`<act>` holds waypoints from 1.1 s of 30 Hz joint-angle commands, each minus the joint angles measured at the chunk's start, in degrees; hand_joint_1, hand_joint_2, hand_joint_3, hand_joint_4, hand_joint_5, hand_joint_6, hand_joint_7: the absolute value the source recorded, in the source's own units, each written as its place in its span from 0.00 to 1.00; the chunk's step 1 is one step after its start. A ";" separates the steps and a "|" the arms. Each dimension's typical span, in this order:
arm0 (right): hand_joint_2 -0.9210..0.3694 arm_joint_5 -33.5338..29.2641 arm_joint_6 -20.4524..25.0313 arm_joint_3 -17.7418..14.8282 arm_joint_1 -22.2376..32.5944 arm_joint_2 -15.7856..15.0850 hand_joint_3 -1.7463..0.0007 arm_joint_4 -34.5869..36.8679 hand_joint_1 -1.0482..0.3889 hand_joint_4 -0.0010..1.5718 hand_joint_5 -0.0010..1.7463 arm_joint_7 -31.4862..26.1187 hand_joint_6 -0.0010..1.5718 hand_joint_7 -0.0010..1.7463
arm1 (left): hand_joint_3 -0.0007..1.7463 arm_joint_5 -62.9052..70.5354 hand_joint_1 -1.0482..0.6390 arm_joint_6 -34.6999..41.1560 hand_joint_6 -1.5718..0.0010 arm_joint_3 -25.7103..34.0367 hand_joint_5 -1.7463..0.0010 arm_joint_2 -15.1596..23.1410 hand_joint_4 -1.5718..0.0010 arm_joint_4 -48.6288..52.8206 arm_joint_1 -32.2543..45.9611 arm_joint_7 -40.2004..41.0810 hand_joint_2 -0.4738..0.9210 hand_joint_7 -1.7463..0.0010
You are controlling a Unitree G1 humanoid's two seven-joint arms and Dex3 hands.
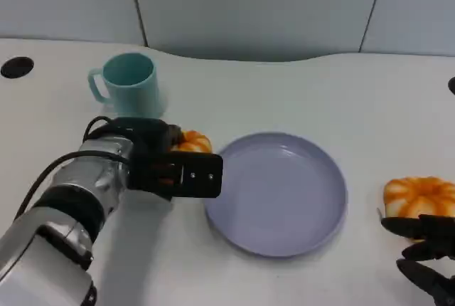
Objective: Grasp the bread from the table and place it into the plate.
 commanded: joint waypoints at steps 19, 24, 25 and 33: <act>0.00 -0.18 0.53 -1.15 0.19 -0.61 0.81 -1.50 0.57 0.40 0.39 0.20 0.52 0.00 | 0.04 -2.48 0.56 -4.35 0.65 2.18 0.00 -1.29 0.53 4.50 4.34 18.94 0.99 0.00; 0.00 -0.10 0.86 -1.20 0.09 -0.66 0.81 -1.28 0.56 0.40 0.38 0.37 0.52 0.00 | 0.06 -4.32 0.56 -6.13 0.66 4.30 0.00 -1.00 0.54 4.55 4.71 19.93 1.00 0.00; 0.00 -0.10 0.81 -1.19 0.08 -0.65 0.81 -1.23 0.56 0.40 0.38 0.35 0.52 0.00 | 0.06 -4.75 0.57 -6.22 0.66 4.69 0.00 -0.97 0.54 4.52 4.66 19.85 1.00 0.00; 0.00 0.11 -0.53 -1.06 -0.72 -0.40 0.81 0.60 0.56 0.42 0.39 0.01 0.53 0.01 | 0.05 -6.81 0.57 -9.42 0.72 7.61 0.00 1.63 0.55 1.17 3.50 21.92 0.99 0.00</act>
